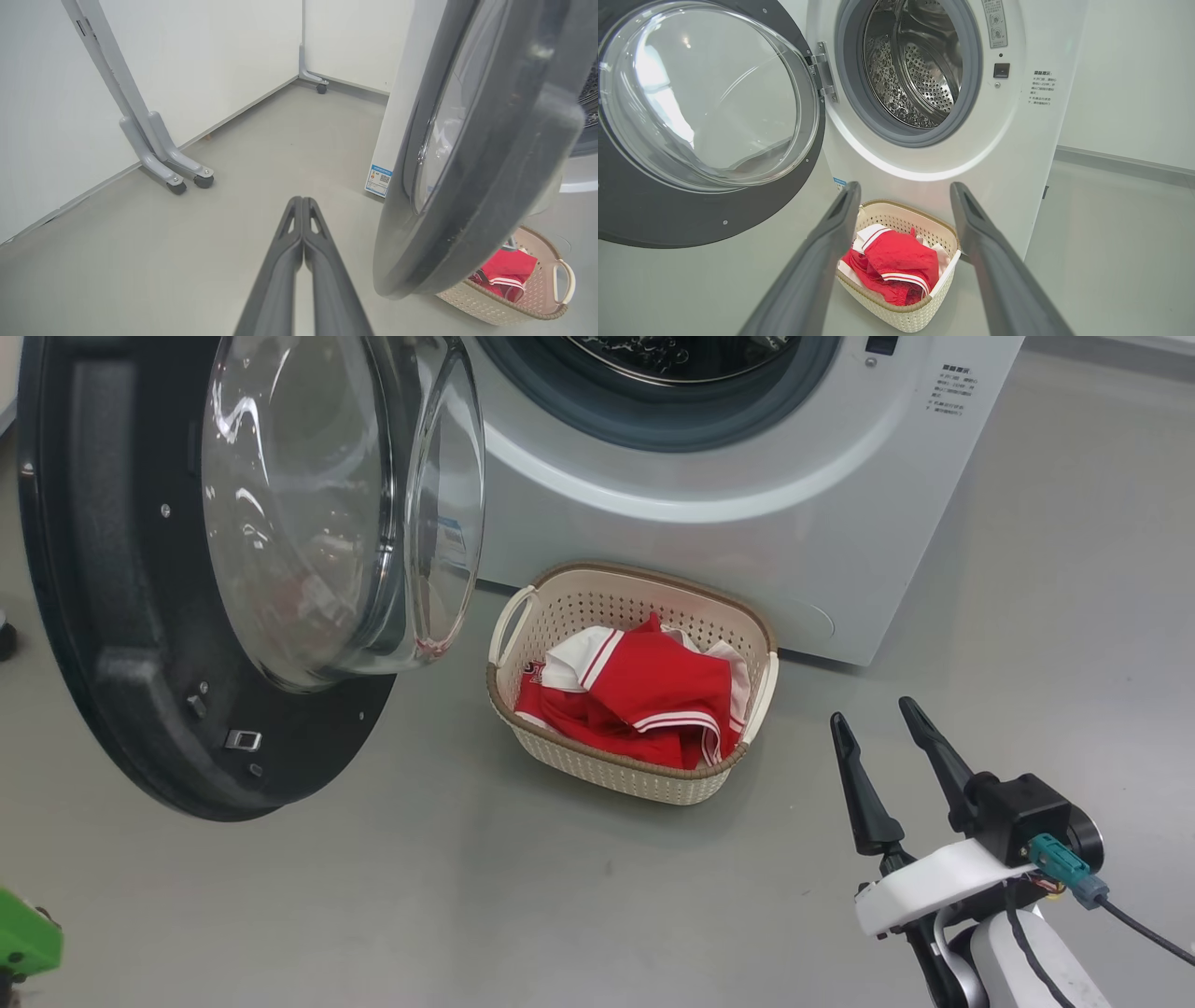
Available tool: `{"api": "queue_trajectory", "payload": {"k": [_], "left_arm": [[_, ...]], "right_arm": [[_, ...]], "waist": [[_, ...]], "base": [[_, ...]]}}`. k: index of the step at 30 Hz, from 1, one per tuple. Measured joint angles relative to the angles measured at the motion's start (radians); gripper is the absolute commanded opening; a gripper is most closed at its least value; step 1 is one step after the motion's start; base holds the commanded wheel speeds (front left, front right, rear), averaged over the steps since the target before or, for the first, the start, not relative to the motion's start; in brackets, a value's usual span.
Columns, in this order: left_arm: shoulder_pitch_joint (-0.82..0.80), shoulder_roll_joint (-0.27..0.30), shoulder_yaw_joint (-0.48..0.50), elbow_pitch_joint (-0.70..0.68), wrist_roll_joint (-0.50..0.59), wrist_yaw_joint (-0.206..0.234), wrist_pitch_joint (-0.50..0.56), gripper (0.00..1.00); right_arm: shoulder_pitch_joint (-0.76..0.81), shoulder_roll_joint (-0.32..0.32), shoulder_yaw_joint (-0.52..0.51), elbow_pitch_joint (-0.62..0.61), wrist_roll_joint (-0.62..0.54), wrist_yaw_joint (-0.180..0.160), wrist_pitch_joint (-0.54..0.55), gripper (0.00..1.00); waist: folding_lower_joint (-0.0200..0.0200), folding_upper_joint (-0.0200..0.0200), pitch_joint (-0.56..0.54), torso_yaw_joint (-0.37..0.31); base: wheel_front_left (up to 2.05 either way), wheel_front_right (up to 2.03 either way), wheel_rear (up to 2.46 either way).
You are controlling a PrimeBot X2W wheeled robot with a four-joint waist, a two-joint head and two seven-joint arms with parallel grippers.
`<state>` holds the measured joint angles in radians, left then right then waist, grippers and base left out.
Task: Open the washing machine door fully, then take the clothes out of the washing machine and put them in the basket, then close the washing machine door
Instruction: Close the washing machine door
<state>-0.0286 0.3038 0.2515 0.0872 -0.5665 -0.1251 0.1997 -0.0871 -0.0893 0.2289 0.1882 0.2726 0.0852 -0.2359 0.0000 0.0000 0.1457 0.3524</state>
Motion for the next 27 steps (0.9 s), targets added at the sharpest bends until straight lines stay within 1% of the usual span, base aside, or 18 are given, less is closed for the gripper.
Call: {"api": "queue_trajectory", "payload": {"k": [4, 12, 15, 16, 17, 18, 24, 27], "left_arm": [[0.017, -0.018, -0.021, 0.001, 0.004, 0.0, -0.092, 0.0], [0.076, 0.002, -0.088, 0.006, 0.082, 0.0, -0.248, 0.0], [0.081, -0.009, -0.096, 0.037, 0.086, 0.0, -0.28, 0.0], [0.084, -0.01, -0.104, 0.043, 0.09, 0.0, -0.293, 0.14], [0.086, -0.009, -0.107, 0.046, 0.099, 0.0, -0.308, 0.45], [0.087, -0.01, -0.107, 0.05, 0.107, 0.0, -0.323, 1.0], [0.087, -0.01, -0.113, 0.087, 0.156, 0.0, -0.393, 1.0], [0.087, -0.01, -0.117, 0.1, 0.161, 0.0, -0.408, 1.0]], "right_arm": [[0.002, 0.002, 0.002, 0.0, 0.0, 0.0, 0.0, 1.0], [0.011, 0.003, 0.003, 0.0, 0.001, 0.0, -0.004, 1.0], [0.014, 0.003, 0.002, 0.0, 0.002, 0.0, -0.007, 1.0], [0.014, 0.003, 0.002, 0.0, 0.002, 0.0, -0.007, 1.0], [0.014, 0.003, 0.002, 0.0, 0.002, 0.0, -0.007, 1.0], [0.014, 0.004, 0.002, 0.0, 0.004, 0.0, -0.007, 1.0], [0.014, 0.004, 0.002, 0.0, 0.009, 0.0, -0.007, 1.0], [0.014, 0.004, 0.002, 0.0, 0.009, 0.0, -0.007, 1.0]], "waist": [[0.0, 0.0, -0.004, -0.002], [0.0, 0.0, -0.009, -0.009], [0.0, 0.0, -0.008, -0.01], [0.0, 0.0, -0.008, -0.01], [0.0, 0.0, -0.008, -0.009], [0.0, 0.0, -0.007, -0.009], [0.0, 0.0, -0.003, -0.008], [0.0, 0.0, -0.002, -0.008]], "base": [[0.0, 0.0, 0.0], [0.0, 0.0, 0.0], [0.0, 0.0, 0.0], [0.0, 0.0, 0.0], [0.0, 0.0, 0.0], [0.0, 0.0, 0.0], [0.0, 0.0, 0.0], [0.0, 0.0, 0.0]]}}
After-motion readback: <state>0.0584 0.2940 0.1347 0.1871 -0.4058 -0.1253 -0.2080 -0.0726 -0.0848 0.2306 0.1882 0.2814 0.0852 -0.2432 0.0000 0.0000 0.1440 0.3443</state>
